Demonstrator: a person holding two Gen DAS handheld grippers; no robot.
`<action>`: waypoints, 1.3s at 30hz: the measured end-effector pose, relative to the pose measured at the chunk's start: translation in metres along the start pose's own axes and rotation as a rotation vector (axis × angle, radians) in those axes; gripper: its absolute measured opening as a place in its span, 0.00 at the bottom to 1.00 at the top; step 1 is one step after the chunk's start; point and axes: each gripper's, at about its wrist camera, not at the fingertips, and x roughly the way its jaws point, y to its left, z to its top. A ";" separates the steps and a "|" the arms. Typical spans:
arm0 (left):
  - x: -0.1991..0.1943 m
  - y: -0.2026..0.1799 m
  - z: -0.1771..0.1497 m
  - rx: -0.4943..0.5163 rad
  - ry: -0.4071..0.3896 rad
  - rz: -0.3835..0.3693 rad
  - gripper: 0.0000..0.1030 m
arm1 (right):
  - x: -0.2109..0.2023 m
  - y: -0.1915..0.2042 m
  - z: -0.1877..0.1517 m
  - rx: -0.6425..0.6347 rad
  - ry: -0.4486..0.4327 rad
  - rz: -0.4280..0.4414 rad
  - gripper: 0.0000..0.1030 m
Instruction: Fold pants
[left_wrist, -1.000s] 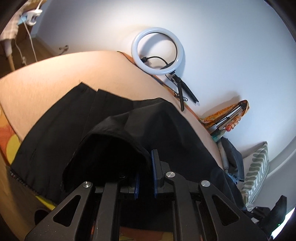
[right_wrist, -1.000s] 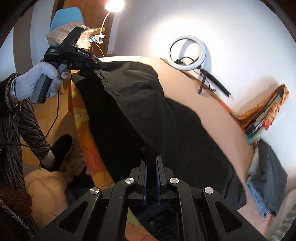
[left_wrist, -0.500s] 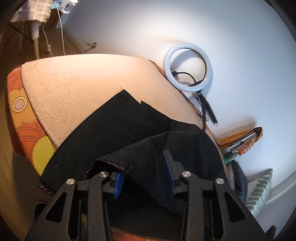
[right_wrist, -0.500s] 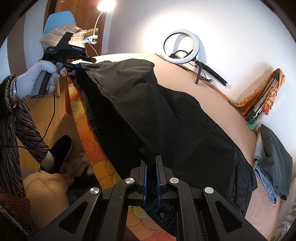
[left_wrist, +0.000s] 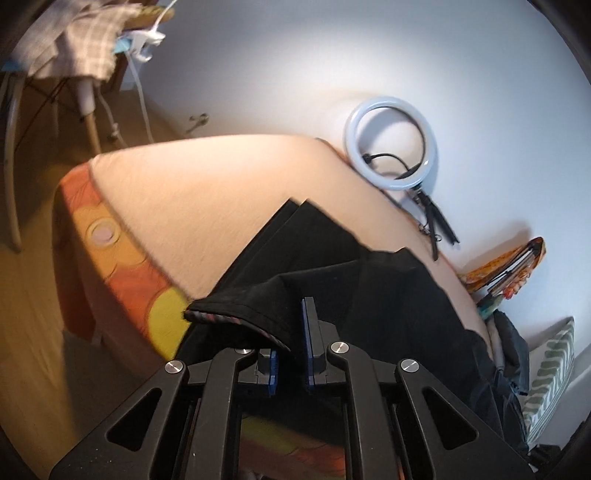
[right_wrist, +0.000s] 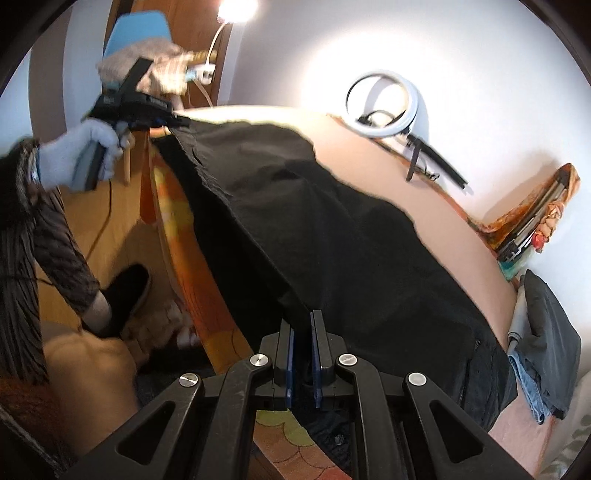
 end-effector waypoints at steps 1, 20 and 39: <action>-0.003 0.001 0.000 -0.003 -0.009 0.001 0.09 | 0.000 0.001 0.000 -0.004 -0.002 -0.002 0.05; -0.035 0.018 0.017 0.022 -0.078 0.160 0.19 | 0.013 0.001 -0.004 0.026 0.045 0.029 0.06; 0.022 -0.187 -0.033 0.652 0.242 -0.262 0.41 | -0.078 -0.078 -0.077 0.646 -0.135 0.002 0.45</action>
